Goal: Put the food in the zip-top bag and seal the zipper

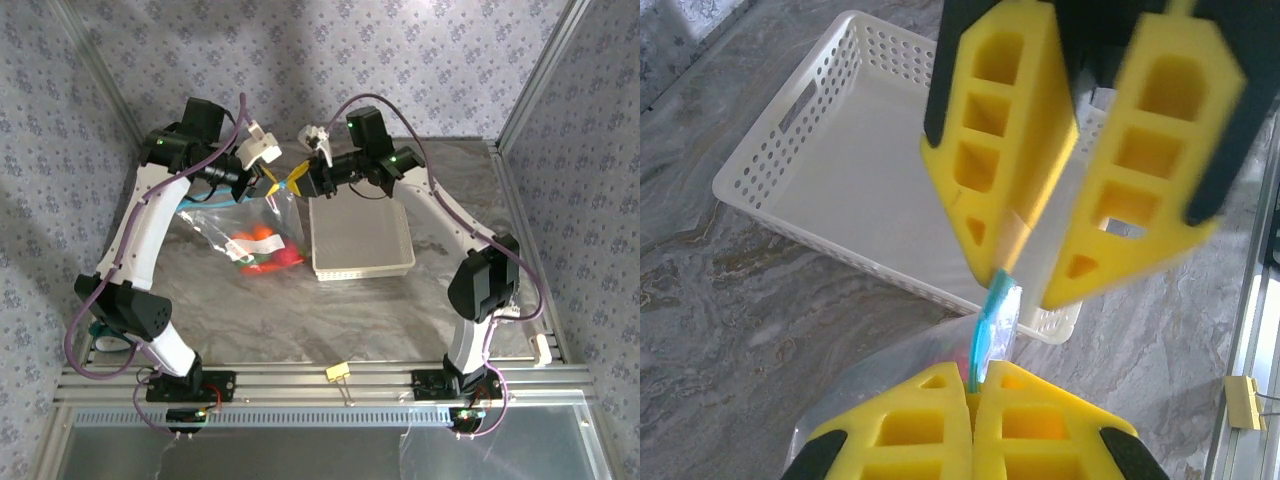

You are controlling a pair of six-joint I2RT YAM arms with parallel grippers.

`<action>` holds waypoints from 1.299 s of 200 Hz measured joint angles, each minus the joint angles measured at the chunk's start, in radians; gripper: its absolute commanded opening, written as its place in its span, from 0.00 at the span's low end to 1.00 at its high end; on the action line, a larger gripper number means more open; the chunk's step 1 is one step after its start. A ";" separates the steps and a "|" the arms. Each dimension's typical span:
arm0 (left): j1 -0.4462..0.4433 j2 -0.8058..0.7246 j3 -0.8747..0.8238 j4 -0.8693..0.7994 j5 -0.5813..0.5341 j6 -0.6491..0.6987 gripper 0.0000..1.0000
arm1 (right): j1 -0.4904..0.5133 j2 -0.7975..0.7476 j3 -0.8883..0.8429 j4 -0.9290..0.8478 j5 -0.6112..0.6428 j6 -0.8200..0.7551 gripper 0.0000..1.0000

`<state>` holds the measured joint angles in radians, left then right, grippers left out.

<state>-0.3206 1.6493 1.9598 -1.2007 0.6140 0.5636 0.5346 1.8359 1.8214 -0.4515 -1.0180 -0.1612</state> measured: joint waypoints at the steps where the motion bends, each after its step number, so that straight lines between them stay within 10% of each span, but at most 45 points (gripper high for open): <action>1: 0.000 0.000 0.000 0.000 0.000 0.000 0.03 | 0.000 0.001 0.001 -0.001 -0.001 0.001 0.14; 85: 0.000 0.000 0.000 0.000 0.004 0.000 0.03 | 0.007 0.050 0.056 -0.066 -0.027 -0.017 0.11; 125: 0.000 0.002 0.000 0.000 0.006 0.000 0.03 | 0.009 0.066 0.083 -0.077 -0.037 -0.020 0.27; 184: 0.000 0.002 -0.001 0.000 0.006 0.000 0.03 | 0.011 0.081 0.100 -0.076 -0.045 -0.017 0.00; 260: 0.000 0.003 -0.006 0.000 0.001 0.001 0.03 | 0.018 0.039 0.019 0.017 0.008 -0.004 0.00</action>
<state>-0.3206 1.6527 1.9537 -1.2007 0.6147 0.5644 0.5522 1.8751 1.8400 -0.4347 -1.0100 -0.1654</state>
